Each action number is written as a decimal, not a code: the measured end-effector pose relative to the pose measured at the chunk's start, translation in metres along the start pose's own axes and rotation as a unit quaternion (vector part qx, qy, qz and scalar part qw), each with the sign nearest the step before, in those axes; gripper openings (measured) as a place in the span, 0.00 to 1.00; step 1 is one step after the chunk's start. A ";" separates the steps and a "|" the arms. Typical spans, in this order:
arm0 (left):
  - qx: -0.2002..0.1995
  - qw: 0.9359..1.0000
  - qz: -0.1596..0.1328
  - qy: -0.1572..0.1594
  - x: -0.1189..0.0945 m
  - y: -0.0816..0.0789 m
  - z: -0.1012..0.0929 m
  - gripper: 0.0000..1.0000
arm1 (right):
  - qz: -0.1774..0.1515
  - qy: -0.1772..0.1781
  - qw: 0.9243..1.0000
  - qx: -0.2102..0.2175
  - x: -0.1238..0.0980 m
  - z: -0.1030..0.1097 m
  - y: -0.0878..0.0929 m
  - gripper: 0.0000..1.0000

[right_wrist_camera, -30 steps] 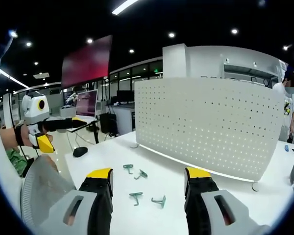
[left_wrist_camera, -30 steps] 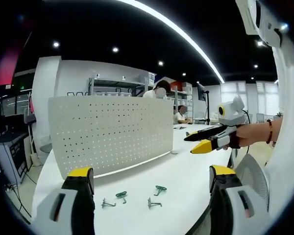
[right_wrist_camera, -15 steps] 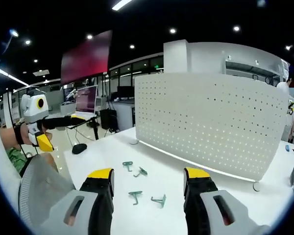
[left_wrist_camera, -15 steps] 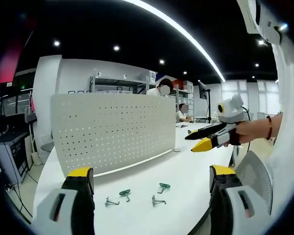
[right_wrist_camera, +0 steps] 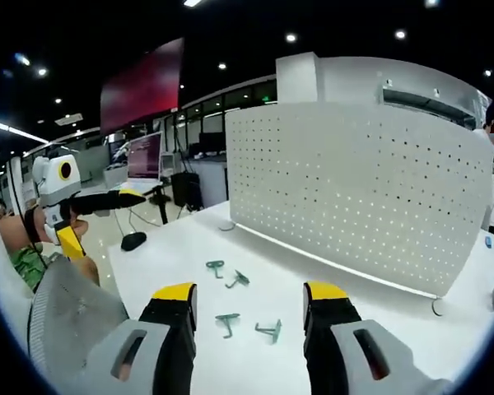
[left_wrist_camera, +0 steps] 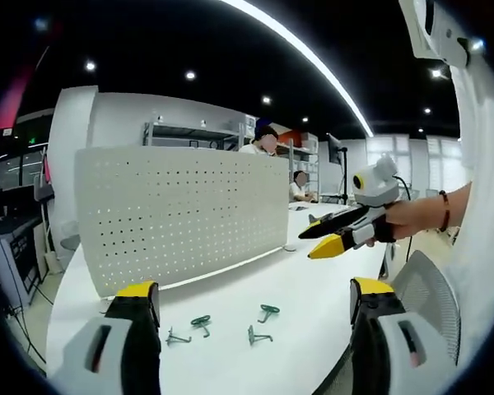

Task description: Insert the hook assembly into the mounting plate slot until the hook locks in place.

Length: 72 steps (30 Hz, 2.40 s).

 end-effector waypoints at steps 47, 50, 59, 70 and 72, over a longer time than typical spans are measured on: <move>-0.026 1.000 0.015 0.005 0.007 0.021 0.014 0.97 | 0.105 -0.008 0.994 0.017 0.048 -0.007 0.056 0.39; -0.022 1.000 0.021 0.007 0.009 0.020 0.013 0.97 | 0.116 -0.007 0.993 0.017 0.050 -0.009 0.061 0.37; -0.022 0.999 0.026 0.011 0.011 0.016 0.012 0.96 | 0.146 -0.004 0.989 0.023 0.059 -0.015 0.076 0.31; -0.011 0.999 0.029 0.011 0.015 0.013 0.012 0.97 | 0.171 -0.012 0.985 0.024 0.071 -0.018 0.091 0.29; -0.014 0.999 0.028 0.009 0.015 0.012 0.011 0.97 | 0.175 -0.012 0.984 0.023 0.073 -0.019 0.092 0.28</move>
Point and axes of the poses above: the point that each gripper's makers call its tool centre point, and the gripper's own axes: x roughly forward along the fingers, z roughly to its left, y roughly out of its underside, the point moved 7 cm from there along -x, roughly backward along the fingers, and after that the axes turned 1 degree about -x, right-handed, at the moved point
